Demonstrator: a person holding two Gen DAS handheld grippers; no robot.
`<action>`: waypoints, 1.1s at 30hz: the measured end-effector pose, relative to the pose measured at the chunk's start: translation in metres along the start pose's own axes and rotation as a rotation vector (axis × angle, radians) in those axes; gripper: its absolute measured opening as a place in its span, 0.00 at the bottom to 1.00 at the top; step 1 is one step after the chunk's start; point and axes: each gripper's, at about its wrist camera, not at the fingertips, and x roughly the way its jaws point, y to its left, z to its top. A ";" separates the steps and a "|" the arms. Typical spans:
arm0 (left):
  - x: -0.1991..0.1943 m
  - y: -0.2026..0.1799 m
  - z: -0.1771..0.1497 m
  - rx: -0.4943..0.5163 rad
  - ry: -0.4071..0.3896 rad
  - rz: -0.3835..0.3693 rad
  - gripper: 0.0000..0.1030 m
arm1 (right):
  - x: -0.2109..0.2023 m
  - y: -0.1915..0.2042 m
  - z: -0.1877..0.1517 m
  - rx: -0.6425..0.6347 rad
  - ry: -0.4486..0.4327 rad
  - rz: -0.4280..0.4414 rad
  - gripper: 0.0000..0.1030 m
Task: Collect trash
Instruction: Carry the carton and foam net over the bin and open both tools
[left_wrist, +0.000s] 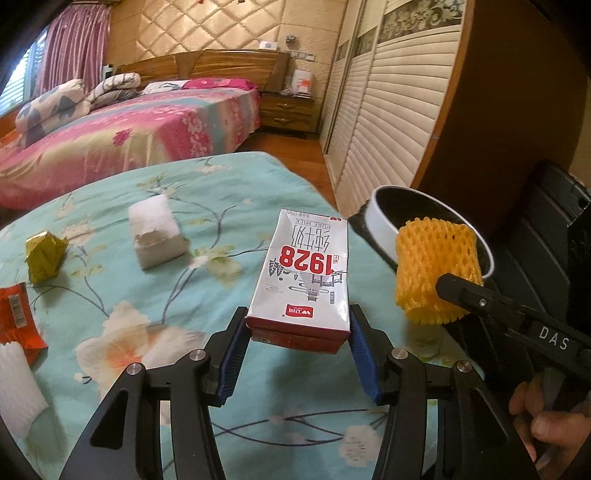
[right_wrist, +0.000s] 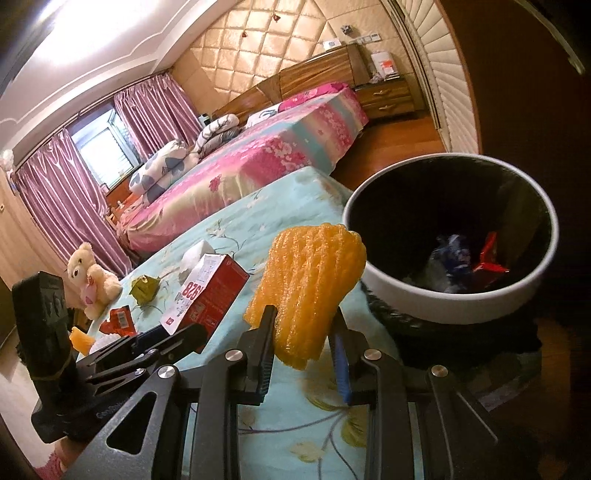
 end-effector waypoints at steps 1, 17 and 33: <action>-0.001 -0.003 0.000 0.005 -0.003 -0.001 0.49 | -0.003 -0.002 0.000 0.002 -0.006 -0.005 0.27; 0.011 -0.051 0.008 0.044 0.001 -0.041 0.49 | -0.033 -0.044 0.002 0.051 -0.060 -0.057 0.27; 0.030 -0.085 0.033 0.093 -0.013 -0.077 0.50 | -0.045 -0.072 0.016 0.090 -0.095 -0.105 0.27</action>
